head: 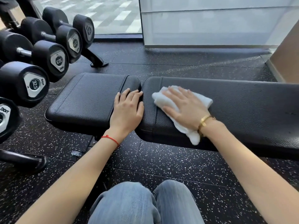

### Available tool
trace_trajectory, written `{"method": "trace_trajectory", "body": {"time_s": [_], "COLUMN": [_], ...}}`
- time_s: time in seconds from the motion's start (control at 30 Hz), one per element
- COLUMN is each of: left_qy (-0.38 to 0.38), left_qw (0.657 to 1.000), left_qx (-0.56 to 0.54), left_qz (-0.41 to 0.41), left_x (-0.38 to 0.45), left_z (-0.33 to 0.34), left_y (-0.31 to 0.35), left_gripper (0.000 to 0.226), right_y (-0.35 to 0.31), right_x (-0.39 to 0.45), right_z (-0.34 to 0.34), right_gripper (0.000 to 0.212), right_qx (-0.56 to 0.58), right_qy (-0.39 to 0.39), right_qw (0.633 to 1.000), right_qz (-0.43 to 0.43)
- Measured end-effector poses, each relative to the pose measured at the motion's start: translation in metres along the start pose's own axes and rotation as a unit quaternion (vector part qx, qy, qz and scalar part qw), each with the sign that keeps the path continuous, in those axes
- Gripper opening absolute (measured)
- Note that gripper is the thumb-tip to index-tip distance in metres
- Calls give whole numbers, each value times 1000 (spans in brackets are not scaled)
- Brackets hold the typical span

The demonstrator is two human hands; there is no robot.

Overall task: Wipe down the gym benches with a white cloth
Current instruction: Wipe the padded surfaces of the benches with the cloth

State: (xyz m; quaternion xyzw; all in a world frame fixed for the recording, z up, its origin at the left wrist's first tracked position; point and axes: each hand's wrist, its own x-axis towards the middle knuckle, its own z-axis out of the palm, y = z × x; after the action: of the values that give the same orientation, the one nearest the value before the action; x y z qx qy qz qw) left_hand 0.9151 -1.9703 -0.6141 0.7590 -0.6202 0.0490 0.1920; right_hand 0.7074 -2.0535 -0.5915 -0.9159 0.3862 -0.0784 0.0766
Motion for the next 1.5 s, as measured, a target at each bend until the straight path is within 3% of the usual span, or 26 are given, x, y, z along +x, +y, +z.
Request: {"method": "trace_trajectory", "body": {"time_s": [0.1, 0.3, 0.43, 0.57, 0.8, 0.93, 1.07, 1.13, 1.27, 1.4, 1.5], "left_qy": [-2, 0, 4, 9, 42, 46, 20, 16, 25, 23, 23], "left_qw": [1000, 1000, 1000, 1000, 996, 992, 992, 993, 995, 995, 995], "left_qx": [-1, -2, 5, -7, -72, -109, -110, -106, -89, -93, -93], "left_qz": [5, -3, -1, 1, 6, 41, 54, 47, 41, 37, 42], "left_x": [0, 0, 0, 0, -6, -14, -14, -13, -14, -14, -14], "left_z": [0, 1, 0, 0, -8, -9, 3, 7, 11, 11, 10], "left_y": [-2, 2, 2, 0, 9, 41, 71, 74, 78, 79, 78], "left_gripper": [42, 42, 47, 45, 34, 34, 37, 38, 37, 36, 36], "right_y": [22, 81, 27, 3, 36, 17, 46, 71, 74, 30, 42], "right_x": [-38, 26, 57, -5, -117, -123, -133, -158, -166, -126, -132], "right_z": [-5, -20, -8, 3, 17, 52, 57, 54, 41, 34, 28], "right_gripper": [61, 61, 58, 61, 66, 60, 63, 68, 62, 65, 69], "right_qx": [27, -14, -12, -6, -138, -252, -319, -346, -312, -245, -223], "right_qy": [15, -24, -16, -7, 155, 250, 289, 292, 251, 188, 167], "right_qw": [999, 989, 999, 999, 970, 932, 895, 887, 916, 950, 958], "right_qz": [-5, 144, 40, -52, -127, -79, -121, -96, -30, -53, -64]}}
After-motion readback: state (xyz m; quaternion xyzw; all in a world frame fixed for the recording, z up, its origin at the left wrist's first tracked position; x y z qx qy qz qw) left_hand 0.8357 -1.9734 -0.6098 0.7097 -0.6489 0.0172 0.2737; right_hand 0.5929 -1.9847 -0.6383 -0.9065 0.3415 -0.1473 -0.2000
